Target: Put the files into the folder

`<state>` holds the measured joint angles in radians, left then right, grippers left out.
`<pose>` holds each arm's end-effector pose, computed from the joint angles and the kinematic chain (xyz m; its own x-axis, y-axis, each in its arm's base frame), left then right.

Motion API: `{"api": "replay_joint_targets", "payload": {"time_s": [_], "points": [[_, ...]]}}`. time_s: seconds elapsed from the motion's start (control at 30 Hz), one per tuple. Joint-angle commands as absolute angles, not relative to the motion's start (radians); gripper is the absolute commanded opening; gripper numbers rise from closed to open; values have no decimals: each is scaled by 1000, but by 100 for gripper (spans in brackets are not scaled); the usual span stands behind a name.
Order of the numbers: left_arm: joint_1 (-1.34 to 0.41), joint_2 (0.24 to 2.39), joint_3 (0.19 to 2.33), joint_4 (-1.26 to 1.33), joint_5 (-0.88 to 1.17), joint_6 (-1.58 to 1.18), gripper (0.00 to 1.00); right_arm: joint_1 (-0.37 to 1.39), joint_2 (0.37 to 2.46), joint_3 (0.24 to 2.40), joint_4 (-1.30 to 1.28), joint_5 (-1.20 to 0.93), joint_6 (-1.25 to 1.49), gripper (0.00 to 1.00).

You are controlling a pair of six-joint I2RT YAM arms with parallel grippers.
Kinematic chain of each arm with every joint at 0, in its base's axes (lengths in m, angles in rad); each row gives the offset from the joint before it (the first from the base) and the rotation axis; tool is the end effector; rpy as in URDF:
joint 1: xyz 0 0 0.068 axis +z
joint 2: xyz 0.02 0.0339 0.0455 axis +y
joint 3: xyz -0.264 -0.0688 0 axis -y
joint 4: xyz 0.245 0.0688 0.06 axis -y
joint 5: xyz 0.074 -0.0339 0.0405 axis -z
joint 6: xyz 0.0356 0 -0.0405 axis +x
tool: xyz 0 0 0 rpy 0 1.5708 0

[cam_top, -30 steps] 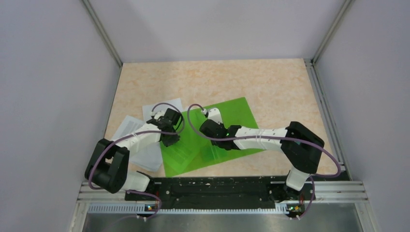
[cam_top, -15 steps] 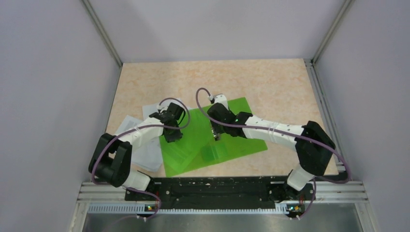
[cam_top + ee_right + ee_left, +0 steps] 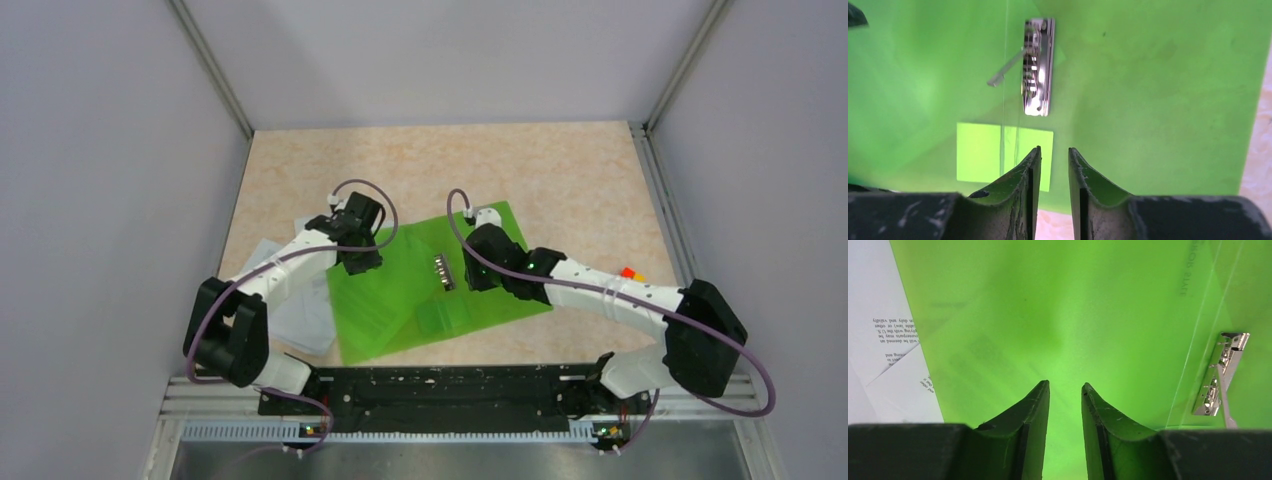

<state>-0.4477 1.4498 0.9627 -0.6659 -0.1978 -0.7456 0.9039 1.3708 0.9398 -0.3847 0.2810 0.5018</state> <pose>0.2526 -0.1136 0.2144 -0.8445 -0.3324 -0.4199 -0.2999 0.9431 -0.1433 0.1867 0.2213 0.2456 -0.7015 -0.1440 -0.6980 -0.3421 0.9272 0.1526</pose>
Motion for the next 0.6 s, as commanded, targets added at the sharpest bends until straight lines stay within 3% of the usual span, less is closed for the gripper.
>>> {"api": "replay_joint_targets", "payload": {"time_s": [0.0, 0.57], "points": [[-450, 1441, 1025, -696, -209, -716, 36, 894, 1345, 870, -275, 162, 537, 25], [-432, 1368, 1058, -745, -274, -693, 39, 871, 1656, 1005, -88, -42, 523, 21]]}}
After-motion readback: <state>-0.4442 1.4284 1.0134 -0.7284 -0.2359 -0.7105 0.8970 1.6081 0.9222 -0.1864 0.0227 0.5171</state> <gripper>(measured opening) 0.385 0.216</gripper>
